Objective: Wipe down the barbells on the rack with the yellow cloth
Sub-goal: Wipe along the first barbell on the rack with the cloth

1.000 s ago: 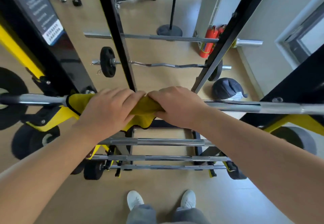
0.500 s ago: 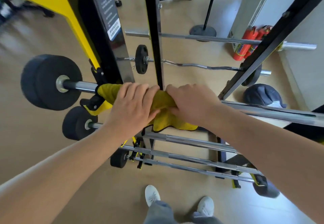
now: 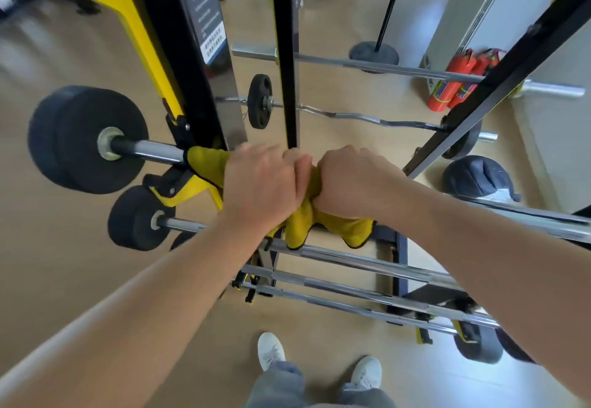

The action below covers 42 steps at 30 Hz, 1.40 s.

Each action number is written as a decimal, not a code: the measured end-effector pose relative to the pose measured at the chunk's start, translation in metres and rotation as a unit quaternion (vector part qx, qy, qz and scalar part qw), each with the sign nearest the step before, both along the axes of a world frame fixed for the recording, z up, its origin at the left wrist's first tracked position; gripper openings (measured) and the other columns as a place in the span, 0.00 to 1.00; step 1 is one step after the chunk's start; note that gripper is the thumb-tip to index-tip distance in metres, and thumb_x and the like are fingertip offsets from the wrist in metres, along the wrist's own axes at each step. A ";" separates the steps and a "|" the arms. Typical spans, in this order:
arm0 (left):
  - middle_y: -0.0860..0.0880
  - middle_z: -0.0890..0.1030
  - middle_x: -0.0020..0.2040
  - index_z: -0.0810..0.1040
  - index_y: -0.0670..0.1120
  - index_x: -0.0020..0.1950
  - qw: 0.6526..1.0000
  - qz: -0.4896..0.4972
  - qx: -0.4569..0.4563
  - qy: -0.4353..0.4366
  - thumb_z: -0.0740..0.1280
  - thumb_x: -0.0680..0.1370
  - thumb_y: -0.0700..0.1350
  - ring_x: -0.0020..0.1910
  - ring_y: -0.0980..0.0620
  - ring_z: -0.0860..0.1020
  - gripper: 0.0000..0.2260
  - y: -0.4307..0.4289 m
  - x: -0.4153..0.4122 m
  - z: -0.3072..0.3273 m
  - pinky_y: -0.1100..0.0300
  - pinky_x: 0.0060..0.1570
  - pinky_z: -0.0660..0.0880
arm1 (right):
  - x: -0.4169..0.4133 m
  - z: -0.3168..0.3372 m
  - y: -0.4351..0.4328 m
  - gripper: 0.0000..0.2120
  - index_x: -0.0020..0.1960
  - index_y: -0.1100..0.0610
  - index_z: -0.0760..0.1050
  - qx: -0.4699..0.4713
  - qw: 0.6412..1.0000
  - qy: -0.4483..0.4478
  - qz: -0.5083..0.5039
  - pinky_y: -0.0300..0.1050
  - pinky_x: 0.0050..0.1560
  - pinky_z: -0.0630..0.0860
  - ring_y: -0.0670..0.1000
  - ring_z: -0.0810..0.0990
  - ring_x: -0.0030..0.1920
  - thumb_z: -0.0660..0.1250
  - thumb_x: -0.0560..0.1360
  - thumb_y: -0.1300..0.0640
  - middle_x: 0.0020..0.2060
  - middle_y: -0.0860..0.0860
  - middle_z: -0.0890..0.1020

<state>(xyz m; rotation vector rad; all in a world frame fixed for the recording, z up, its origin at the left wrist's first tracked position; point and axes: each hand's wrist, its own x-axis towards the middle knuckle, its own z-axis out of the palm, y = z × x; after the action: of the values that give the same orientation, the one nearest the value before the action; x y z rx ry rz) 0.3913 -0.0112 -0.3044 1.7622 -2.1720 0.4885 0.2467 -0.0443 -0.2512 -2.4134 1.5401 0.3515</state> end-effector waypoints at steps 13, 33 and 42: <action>0.39 0.78 0.62 0.76 0.50 0.63 0.895 -0.046 0.441 0.054 0.41 0.85 0.59 0.57 0.40 0.77 0.27 -0.052 -0.009 0.051 0.46 0.60 0.72 | -0.006 -0.013 0.009 0.10 0.55 0.53 0.75 -0.112 0.994 0.012 0.011 0.42 0.25 0.61 0.50 0.66 0.29 0.60 0.79 0.49 0.33 0.50 0.70; 0.53 0.76 0.32 0.75 0.52 0.38 0.948 -0.063 0.309 -0.041 0.66 0.75 0.62 0.30 0.55 0.75 0.15 -0.035 0.031 0.036 0.59 0.31 0.71 | -0.013 -0.011 0.011 0.10 0.48 0.47 0.68 -0.100 0.995 -0.003 0.017 0.42 0.28 0.65 0.48 0.68 0.30 0.63 0.78 0.41 0.34 0.48 0.71; 0.54 0.72 0.30 0.72 0.50 0.38 0.995 0.022 0.029 -0.093 0.67 0.76 0.51 0.30 0.53 0.69 0.09 -0.004 0.020 0.003 0.58 0.37 0.63 | -0.005 -0.008 -0.007 0.09 0.48 0.49 0.75 0.032 0.999 -0.023 -0.015 0.44 0.33 0.73 0.50 0.78 0.35 0.65 0.74 0.45 0.37 0.50 0.78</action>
<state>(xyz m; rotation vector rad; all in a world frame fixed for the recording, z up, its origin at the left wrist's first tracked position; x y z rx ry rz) 0.4111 -0.0147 -0.3018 1.8662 -2.2966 0.6281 0.2420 -0.0517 -0.2591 -2.3304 1.5201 0.3315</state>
